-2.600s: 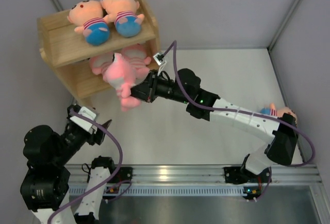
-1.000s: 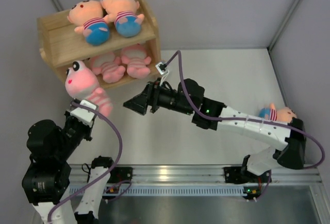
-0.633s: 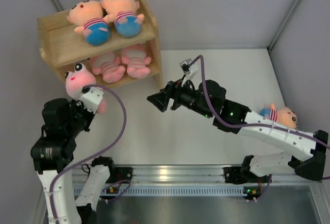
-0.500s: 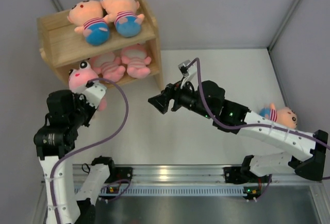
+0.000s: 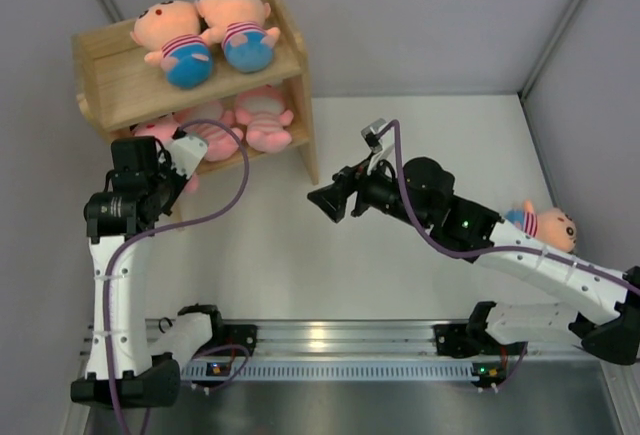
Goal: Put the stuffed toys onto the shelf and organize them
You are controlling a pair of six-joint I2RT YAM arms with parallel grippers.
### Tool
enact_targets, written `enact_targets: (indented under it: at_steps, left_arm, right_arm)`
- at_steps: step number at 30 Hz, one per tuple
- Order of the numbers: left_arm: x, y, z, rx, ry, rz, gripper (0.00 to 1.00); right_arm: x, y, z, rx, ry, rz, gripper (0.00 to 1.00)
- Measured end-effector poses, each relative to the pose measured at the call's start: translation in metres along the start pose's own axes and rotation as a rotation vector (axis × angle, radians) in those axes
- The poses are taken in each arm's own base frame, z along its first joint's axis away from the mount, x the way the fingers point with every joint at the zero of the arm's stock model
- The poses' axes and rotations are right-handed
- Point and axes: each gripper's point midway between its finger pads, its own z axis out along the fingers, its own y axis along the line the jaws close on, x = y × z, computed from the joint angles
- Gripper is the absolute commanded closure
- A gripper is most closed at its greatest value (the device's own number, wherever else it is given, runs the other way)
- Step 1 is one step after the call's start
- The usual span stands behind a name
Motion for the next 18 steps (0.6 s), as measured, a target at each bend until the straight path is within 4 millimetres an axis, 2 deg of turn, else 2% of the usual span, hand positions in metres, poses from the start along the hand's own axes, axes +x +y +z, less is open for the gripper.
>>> enact_targets:
  at_steps: [7, 14, 18]
  left_arm:
    - [-0.008, 0.009, 0.024, -0.023, 0.03, -0.045, 1.0]
    - [-0.017, 0.022, 0.043, -0.069, 0.032, -0.052, 1.0]
    - [-0.018, 0.024, 0.046, -0.076, 0.031, -0.039, 1.0]
  right_arm:
    - [-0.008, -0.006, -0.004, 0.0, -0.018, -0.019, 0.21]
    - [-0.004, -0.008, -0.003, -0.022, 0.002, -0.031, 0.21]
    - [-0.002, -0.01, -0.001, -0.025, 0.013, -0.034, 0.21]
